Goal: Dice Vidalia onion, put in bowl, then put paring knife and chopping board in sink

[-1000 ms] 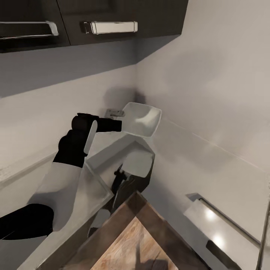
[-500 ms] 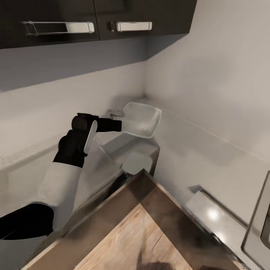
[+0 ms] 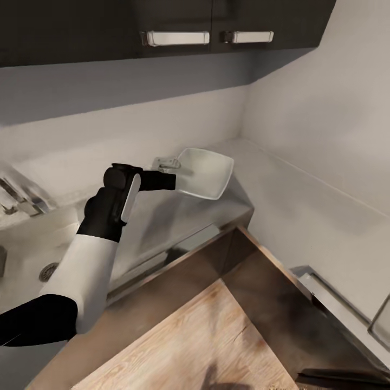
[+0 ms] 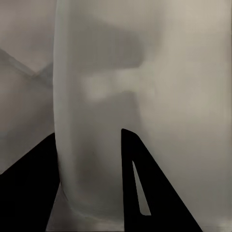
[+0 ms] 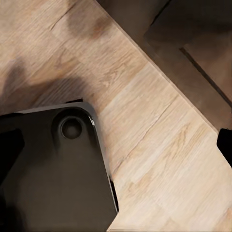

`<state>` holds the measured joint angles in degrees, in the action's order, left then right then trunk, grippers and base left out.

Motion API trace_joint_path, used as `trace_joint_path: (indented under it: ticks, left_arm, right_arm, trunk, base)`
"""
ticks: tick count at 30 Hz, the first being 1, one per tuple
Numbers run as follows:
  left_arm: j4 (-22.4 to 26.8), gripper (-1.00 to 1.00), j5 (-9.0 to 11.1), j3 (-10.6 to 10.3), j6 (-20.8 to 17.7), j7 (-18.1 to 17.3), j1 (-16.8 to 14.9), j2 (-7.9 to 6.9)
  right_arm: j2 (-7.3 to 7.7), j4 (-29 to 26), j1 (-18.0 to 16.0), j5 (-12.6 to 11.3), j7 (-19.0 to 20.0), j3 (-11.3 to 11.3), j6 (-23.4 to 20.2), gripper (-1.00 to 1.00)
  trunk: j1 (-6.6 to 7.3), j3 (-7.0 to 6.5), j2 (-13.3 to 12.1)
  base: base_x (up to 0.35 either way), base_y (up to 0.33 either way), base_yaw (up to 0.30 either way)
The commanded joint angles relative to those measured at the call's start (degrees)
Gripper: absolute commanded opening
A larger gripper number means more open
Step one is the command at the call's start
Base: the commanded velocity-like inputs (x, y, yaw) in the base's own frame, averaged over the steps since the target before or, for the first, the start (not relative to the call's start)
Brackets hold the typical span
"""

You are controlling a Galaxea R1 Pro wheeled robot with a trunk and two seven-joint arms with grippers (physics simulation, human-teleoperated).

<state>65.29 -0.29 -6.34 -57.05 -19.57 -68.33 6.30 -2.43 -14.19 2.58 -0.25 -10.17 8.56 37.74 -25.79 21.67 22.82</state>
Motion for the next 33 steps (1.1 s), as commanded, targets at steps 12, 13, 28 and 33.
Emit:
trace_joint_path:
  ticks: [12, 13, 28, 33]
  left_arm:
    - [0.0, -1.0, 0.1, 0.0, -0.3, -0.1, -0.1, 0.02]
    - [0.0, -1.0, 0.2, 0.0, -0.3, -0.1, -0.1, 0.02]
    - [-0.4, -1.0, 0.2, 0.0, -0.3, -0.1, -0.1, -0.05]
    - [-0.5, -1.0, 0.3, 0.1, -0.3, -0.1, -0.1, -0.26]
  right_arm:
    - [-0.03, -0.1, 0.0, -0.1, 0.0, 0.1, 0.1, 1.0]
    - [-0.03, -0.1, 0.0, -0.1, 0.0, 0.1, 0.1, 1.0]
    - [-0.03, -0.1, 0.0, -0.1, 0.0, 0.1, 0.1, 1.0]
    - [-0.03, -0.1, 0.1, -0.1, 0.1, 0.1, 0.1, 1.0]
  trunk:
    - [0.0, 0.09, 0.1]
    - [0.0, 0.09, 0.1]
    - [0.0, 0.09, 0.1]
    - [0.0, 0.09, 0.1]
  base:
    - [-0.331, 0.105, 0.281]
    - [-0.331, 0.101, 0.281]
    - [-0.329, 0.08, 0.231]
    - [-0.326, 0.016, 0.018]
